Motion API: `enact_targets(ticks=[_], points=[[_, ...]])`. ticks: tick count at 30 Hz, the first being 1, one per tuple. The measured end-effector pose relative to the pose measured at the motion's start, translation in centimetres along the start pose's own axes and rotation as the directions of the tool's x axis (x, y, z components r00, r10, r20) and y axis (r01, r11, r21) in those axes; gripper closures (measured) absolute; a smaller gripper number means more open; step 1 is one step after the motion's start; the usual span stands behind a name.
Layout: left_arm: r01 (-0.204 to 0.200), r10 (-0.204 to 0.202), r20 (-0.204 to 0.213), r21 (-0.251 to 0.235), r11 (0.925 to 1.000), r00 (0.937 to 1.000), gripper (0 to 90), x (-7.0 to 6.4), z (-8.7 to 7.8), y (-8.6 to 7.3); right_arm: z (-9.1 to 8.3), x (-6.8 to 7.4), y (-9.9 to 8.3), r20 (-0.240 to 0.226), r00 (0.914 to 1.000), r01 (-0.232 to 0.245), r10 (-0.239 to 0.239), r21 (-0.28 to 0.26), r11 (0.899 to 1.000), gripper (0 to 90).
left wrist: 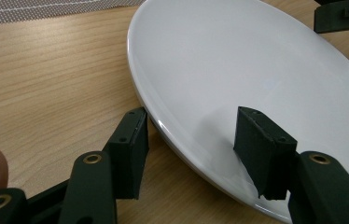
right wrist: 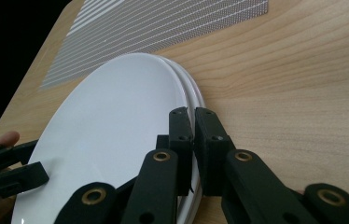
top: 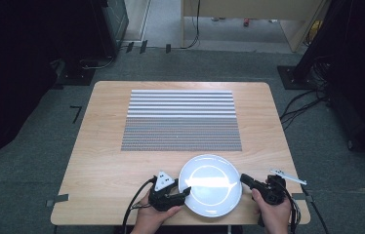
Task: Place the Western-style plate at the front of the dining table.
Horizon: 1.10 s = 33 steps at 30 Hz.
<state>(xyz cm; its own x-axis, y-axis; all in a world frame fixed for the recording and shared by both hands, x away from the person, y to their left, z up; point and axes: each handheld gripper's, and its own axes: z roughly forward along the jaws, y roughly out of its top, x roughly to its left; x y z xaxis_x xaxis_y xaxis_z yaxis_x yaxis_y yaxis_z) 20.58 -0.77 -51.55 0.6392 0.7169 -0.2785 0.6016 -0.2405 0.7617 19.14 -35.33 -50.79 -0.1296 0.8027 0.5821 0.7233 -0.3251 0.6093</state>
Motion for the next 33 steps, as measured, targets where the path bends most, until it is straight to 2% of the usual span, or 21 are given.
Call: enact_targets(ticks=[6,10,19,27,33], points=[[0.003,-0.003,0.003,0.002,1.0,1.0,45.4,0.1,0.0,0.0,0.3,0.0,-0.1,-0.006,0.9999,-0.013,0.013,0.013,1.0,85.9],[0.004,-0.004,0.002,0.002,1.0,1.0,45.9,0.1,0.0,0.0,0.3,-0.2,-0.1,-0.019,0.9989,-0.043,0.043,0.014,0.999,86.1],[0.017,-0.017,-0.013,-0.02,0.9997,0.9998,48.8,0.1,-0.3,0.0,0.6,-0.2,-0.1,-0.041,0.9967,-0.07,0.07,0.013,0.997,86.6],[0.062,-0.063,-0.013,-0.04,0.9973,0.998,51.6,0.7,-0.8,0.2,1.3,0.3,-0.4,-0.045,0.9981,-0.04,0.042,0.03,0.999,85.0],[0.066,-0.067,-0.015,-0.042,0.9969,0.9976,52.7,0.7,-1.3,0.3,1.5,0.5,-0.5,-0.058,0.9977,-0.034,0.036,0.032,0.999,84.9]])
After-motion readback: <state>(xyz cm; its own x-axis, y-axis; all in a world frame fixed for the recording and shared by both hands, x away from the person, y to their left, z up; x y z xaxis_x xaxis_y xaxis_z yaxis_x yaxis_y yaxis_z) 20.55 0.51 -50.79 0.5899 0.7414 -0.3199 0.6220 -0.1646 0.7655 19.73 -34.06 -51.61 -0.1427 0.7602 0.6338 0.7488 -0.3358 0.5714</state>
